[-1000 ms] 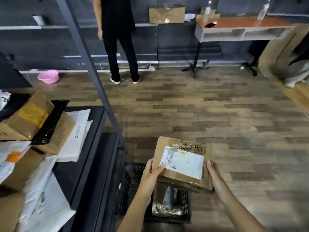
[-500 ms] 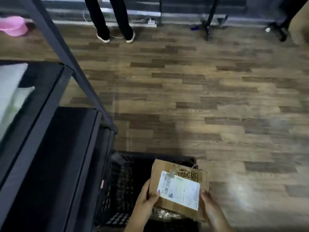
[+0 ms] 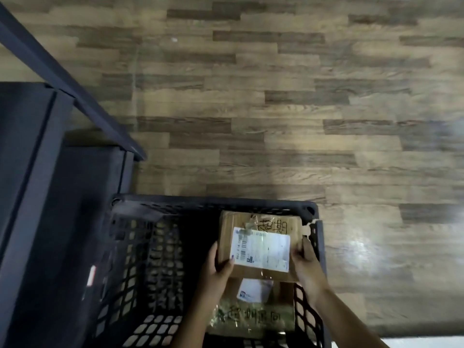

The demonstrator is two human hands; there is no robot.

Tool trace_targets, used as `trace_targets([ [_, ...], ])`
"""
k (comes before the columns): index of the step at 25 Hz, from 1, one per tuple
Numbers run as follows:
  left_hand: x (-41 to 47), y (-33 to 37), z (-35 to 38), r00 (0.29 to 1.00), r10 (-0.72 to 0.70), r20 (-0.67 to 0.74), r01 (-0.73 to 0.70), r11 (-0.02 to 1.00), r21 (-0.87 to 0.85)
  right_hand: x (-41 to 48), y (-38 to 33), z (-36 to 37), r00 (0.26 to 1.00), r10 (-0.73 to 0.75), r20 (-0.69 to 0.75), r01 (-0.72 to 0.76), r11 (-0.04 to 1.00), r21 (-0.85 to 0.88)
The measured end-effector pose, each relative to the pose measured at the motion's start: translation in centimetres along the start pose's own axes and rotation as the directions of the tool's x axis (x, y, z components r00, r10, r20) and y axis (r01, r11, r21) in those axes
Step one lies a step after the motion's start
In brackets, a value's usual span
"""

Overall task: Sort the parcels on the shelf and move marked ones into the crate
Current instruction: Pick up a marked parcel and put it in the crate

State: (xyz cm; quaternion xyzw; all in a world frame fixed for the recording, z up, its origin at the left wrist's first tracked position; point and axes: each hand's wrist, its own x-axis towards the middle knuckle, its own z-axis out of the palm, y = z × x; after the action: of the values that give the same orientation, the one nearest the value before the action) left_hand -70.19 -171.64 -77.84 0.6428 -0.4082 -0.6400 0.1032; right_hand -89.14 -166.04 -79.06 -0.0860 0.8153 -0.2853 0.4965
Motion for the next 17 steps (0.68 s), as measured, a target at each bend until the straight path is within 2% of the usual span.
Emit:
trace_targets([
  [5,0.5,0.7,0.2,1.0,-0.002,-0.009,0.002,0.998,0.062,0.5,0.0,0.4,0.999,-0.05,0.001,0.05,0.999,-0.017],
  [11,0.4,0.4,0.1,0.998,-0.043,-0.045,0.053,0.962,0.267,-1.0,-2.5,-1.1,0.995,0.018,0.102,-0.005,0.992,-0.128],
  [13,-1.4,1.8,-0.4,0.994,-0.036,-0.103,0.062,0.963,0.261,-2.5,-3.7,-1.6,0.995,0.006,0.101,0.003,0.996,-0.093],
  [17,-6.6,8.2,-4.0,0.986,-0.029,-0.161,0.066,0.971,0.231,-8.1,-7.5,-2.2,0.988,-0.061,0.141,0.097,0.958,-0.271],
])
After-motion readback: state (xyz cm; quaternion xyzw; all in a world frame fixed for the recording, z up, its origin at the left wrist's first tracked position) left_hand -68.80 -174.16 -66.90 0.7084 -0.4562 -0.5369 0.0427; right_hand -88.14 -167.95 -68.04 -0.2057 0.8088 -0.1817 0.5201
